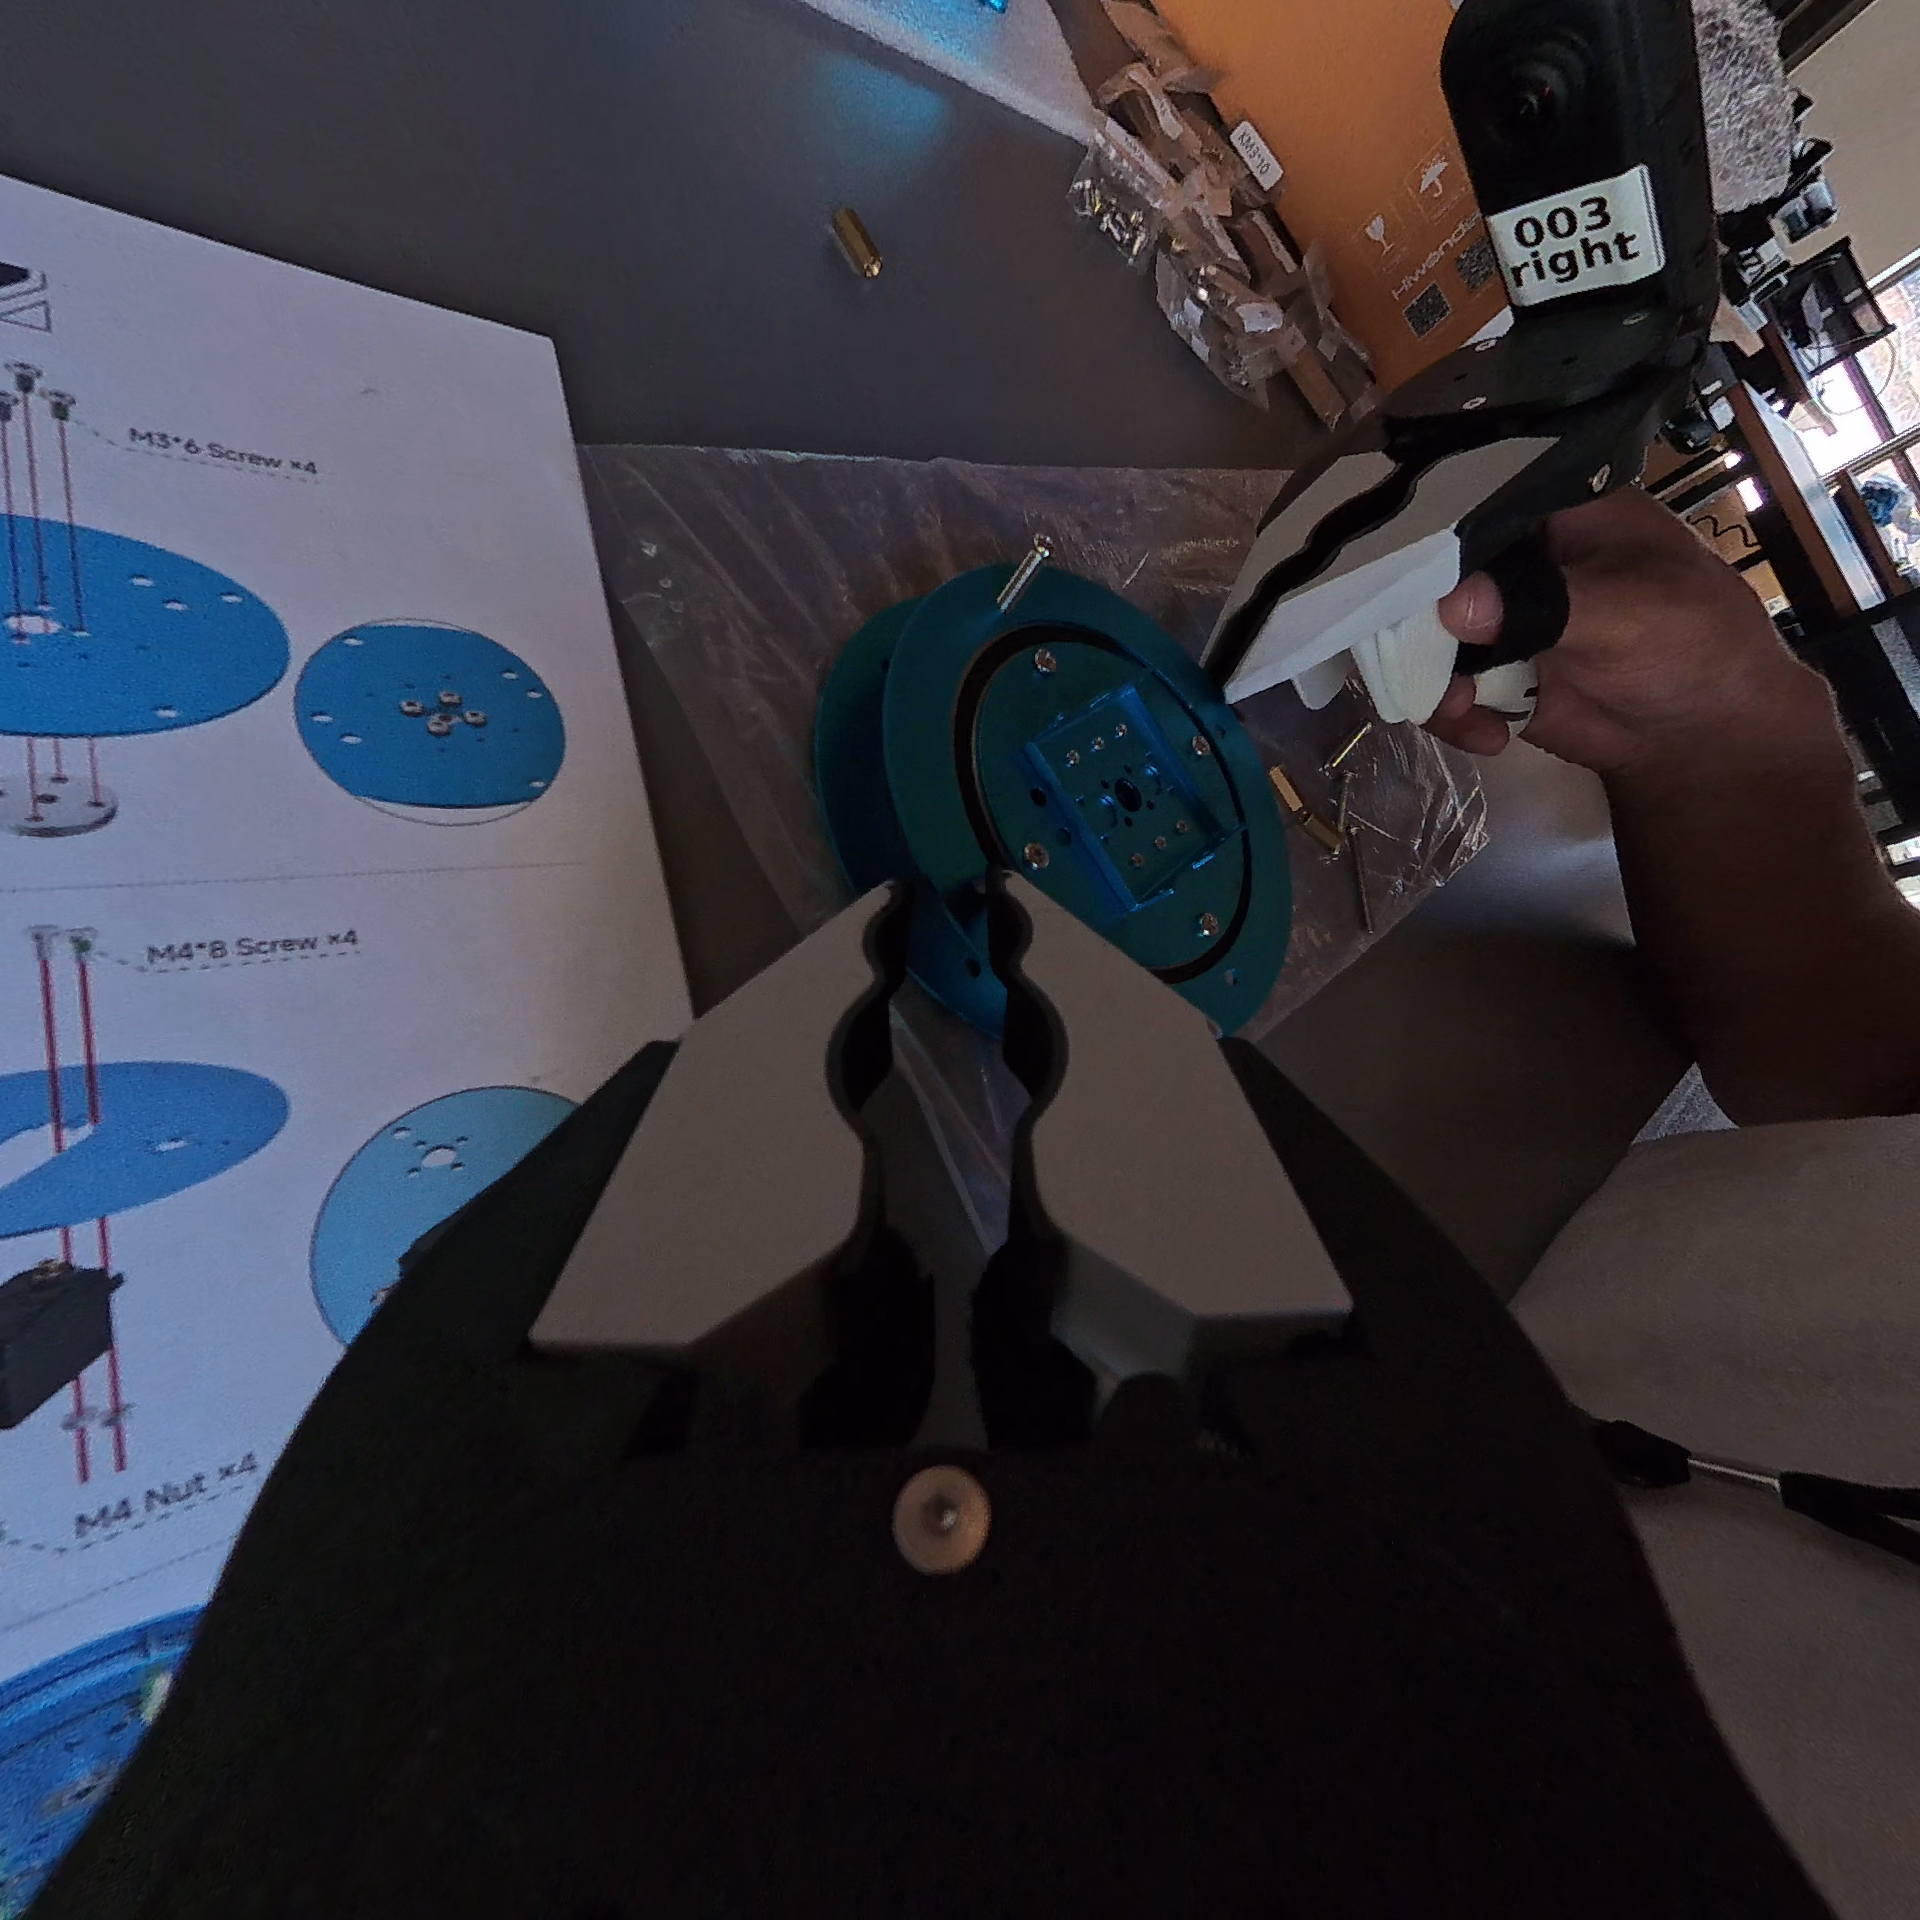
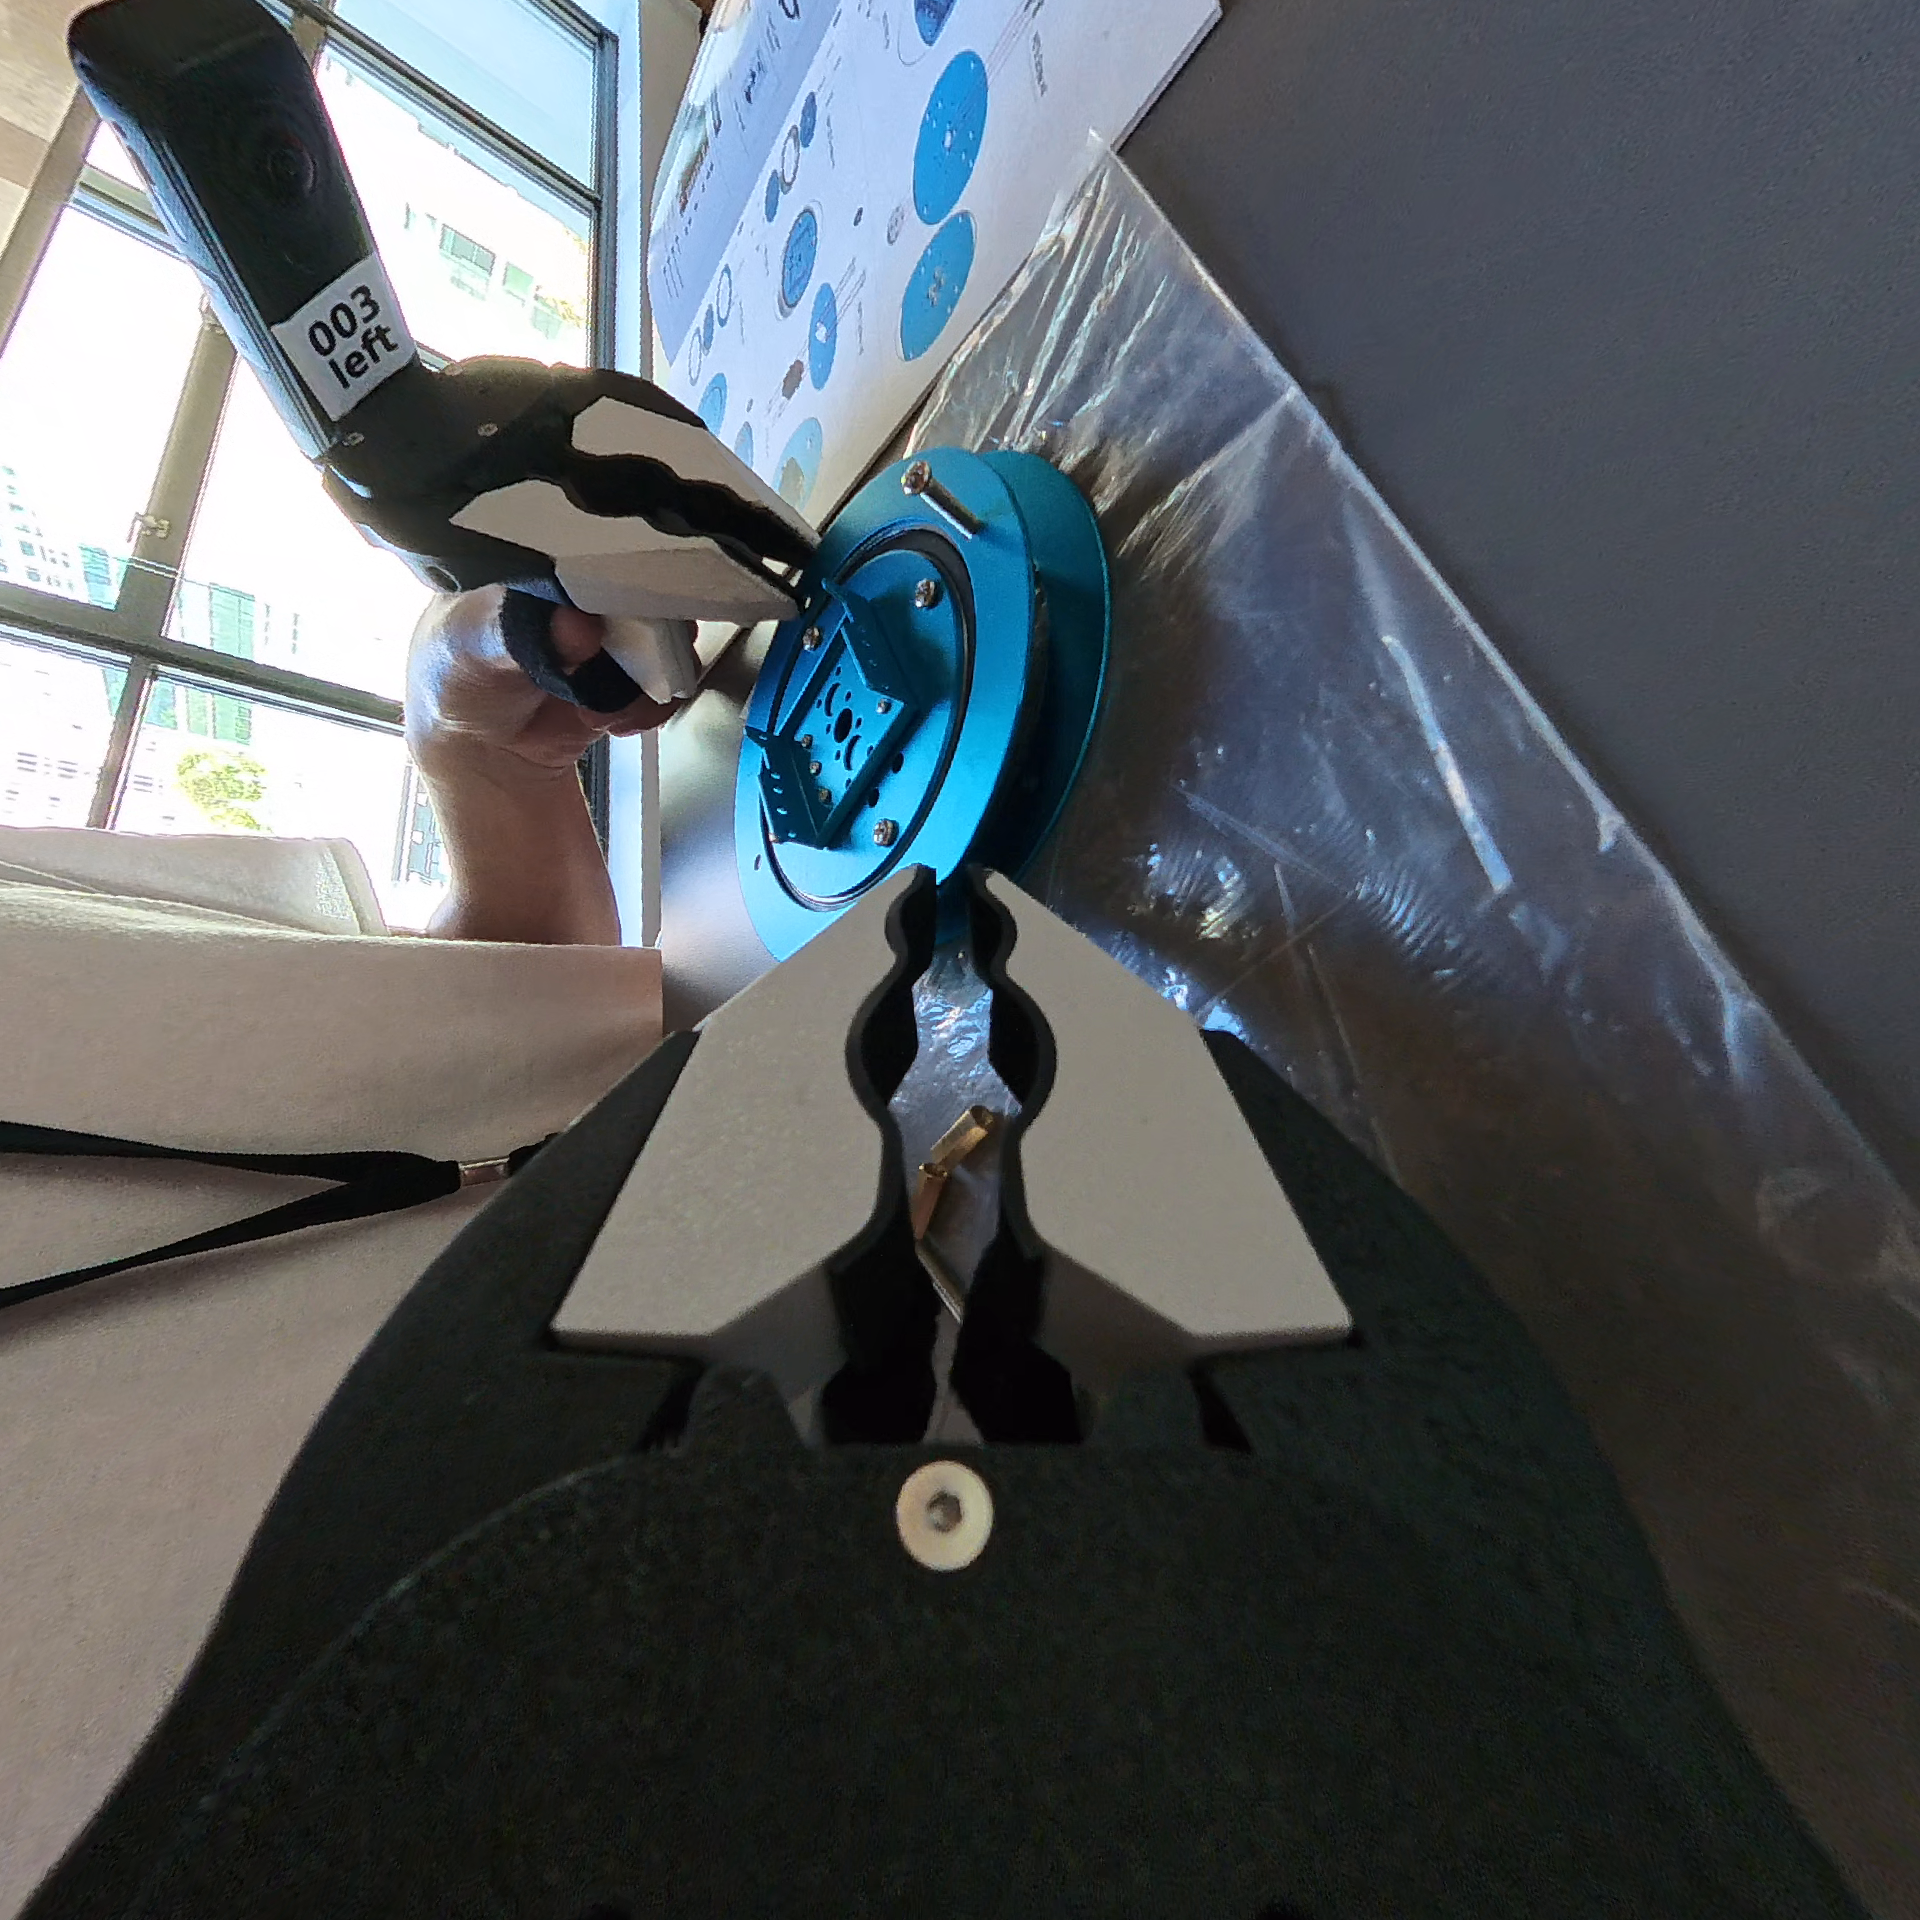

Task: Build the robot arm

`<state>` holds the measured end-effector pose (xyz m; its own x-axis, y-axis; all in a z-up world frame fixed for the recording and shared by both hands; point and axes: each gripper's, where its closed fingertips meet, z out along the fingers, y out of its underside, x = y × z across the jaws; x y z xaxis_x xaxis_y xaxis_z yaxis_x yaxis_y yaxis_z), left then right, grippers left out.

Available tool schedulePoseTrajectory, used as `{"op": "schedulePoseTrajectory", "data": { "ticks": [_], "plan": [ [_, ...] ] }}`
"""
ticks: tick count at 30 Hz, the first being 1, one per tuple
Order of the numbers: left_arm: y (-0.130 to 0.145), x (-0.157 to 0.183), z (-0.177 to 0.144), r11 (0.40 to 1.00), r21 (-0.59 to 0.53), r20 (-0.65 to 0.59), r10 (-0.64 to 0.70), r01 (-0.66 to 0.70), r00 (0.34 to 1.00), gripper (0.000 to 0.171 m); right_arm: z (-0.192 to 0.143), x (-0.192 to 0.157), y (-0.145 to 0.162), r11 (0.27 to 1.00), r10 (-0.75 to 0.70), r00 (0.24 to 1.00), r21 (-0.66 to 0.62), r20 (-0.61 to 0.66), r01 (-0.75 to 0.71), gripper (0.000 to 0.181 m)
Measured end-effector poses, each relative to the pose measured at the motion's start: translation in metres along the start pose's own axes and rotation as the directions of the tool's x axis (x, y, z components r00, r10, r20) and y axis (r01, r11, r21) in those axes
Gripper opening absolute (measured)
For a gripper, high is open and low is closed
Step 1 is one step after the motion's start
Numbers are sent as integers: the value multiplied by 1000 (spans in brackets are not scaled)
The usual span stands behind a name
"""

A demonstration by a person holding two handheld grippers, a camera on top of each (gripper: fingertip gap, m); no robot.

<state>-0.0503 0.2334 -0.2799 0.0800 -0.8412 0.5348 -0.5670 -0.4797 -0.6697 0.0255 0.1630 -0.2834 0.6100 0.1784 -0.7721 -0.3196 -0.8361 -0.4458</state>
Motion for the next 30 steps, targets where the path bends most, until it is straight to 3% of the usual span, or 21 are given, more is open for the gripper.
{"op": "schedulePoseTrajectory", "data": {
  "ticks": [10,14,17,26,30],
  "plan": [
    [-6,4,-14,999,47,2,25,-25,1000,16,-18,-2,-12,997,-33,999,67,-13,33,5],
    [-10,15,-35,986,125,17,110,-111,994,16,-39,-14,-25,969,-169,984,175,-52,176,4],
    [-9,22,-53,967,180,50,175,-182,983,16,-54,-19,-27,905,-289,939,266,-188,332,6],
    [14,51,-90,923,285,25,262,-259,965,16,-62,-74,19,690,-410,792,415,-453,594,26],
    [29,71,-86,911,292,-9,307,-292,952,16,-54,-73,46,693,-392,761,378,-516,614,31]
  ]
}}
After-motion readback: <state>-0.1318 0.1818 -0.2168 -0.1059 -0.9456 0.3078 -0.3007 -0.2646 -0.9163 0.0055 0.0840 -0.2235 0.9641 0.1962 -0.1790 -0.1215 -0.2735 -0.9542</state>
